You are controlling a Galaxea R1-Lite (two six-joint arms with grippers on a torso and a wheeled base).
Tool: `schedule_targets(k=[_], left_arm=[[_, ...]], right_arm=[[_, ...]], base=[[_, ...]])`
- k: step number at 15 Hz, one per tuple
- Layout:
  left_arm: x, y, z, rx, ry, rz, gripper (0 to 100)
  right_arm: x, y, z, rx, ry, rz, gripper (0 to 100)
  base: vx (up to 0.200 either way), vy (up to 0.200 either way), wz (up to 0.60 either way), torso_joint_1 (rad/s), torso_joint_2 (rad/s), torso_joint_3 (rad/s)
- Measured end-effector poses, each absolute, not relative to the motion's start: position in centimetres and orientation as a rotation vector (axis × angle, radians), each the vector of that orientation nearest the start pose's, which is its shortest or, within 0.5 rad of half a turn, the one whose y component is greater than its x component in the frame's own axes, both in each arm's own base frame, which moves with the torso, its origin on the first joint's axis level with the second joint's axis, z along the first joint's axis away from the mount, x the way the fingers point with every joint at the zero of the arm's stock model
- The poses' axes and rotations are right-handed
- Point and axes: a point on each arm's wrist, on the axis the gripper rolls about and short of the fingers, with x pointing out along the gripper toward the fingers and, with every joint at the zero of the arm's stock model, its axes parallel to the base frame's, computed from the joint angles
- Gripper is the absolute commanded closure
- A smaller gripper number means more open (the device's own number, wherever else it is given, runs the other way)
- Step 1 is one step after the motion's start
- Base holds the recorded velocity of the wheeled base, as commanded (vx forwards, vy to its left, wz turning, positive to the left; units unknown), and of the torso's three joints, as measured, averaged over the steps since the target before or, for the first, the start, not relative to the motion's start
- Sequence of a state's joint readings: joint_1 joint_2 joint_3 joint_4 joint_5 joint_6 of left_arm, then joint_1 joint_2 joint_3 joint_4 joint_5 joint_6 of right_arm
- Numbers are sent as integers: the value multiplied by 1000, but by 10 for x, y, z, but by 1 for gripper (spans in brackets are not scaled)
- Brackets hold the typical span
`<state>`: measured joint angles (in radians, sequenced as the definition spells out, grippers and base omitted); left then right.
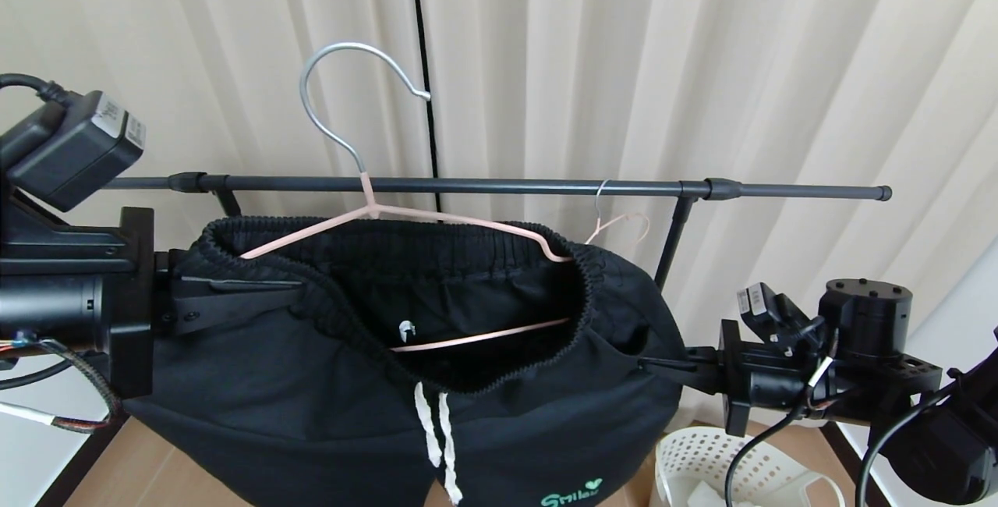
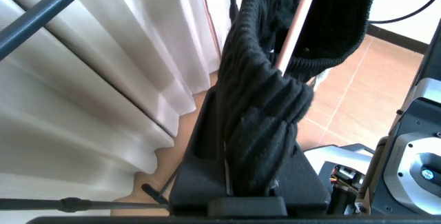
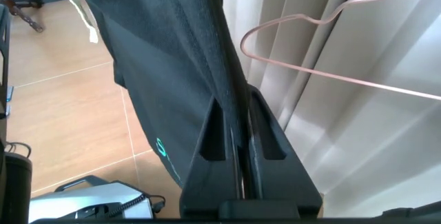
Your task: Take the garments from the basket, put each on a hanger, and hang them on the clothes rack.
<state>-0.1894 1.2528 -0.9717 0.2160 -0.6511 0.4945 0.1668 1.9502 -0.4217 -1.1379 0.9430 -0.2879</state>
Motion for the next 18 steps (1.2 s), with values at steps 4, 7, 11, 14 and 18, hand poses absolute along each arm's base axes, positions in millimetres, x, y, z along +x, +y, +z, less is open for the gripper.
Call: schedule_targets(k=[4, 7, 11, 14, 18], left_arm=[[176, -44, 259, 303, 311, -897, 100], [176, -38, 249, 303, 358, -845, 100], [175, -36, 227, 352, 441, -788, 100], [177, -35, 205, 441, 504, -759, 100], [185, -34, 175, 502, 577, -688, 100]], right_arm=[[270, 64, 77, -106, 205, 1138, 0], [267, 63, 88, -121, 167, 1132, 0], [262, 62, 102, -145, 121, 1112, 0], [261, 61, 106, -157, 108, 1085, 0], [261, 61, 108, -163, 102, 1072, 0]], base=[[0, 0, 0, 0, 0, 0], [0, 0, 0, 0, 0, 0], [0, 0, 0, 0, 0, 0], [0, 0, 0, 0, 0, 0], [0, 0, 0, 0, 0, 0]])
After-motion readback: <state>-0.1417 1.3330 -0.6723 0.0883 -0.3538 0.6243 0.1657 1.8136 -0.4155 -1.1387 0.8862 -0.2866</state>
